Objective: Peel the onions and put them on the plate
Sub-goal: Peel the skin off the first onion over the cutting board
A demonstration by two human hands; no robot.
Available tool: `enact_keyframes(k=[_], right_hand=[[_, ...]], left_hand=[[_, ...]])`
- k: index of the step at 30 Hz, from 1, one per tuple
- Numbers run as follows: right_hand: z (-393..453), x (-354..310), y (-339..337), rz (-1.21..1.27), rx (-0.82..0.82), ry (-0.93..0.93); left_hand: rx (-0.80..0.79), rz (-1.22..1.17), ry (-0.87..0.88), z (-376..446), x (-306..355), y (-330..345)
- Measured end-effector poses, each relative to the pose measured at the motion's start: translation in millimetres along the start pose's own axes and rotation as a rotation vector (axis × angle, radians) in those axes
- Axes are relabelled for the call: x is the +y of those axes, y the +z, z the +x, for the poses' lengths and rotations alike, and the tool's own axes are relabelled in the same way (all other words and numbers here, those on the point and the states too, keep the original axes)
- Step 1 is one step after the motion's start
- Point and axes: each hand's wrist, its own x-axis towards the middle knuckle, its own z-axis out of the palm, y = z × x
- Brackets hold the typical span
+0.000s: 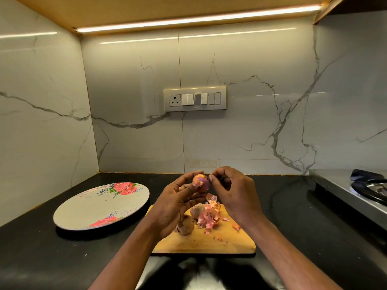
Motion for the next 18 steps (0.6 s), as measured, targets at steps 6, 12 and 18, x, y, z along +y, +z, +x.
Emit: enact_keyframes(k=[6,12,18], right_hand=[[2,18,-7,-0.033,-0.045,0.172],[0,16,-4,-0.079,-0.216,0.170],[2,10,-6,0.018,-0.209,0.170]], left_hand=[[0.009,-0.014,-0.013,1,0,-1],[0.074,-0.014,-0.005,1,-1,-1],[0.101,0.005,-0.016,3,-3,-3]])
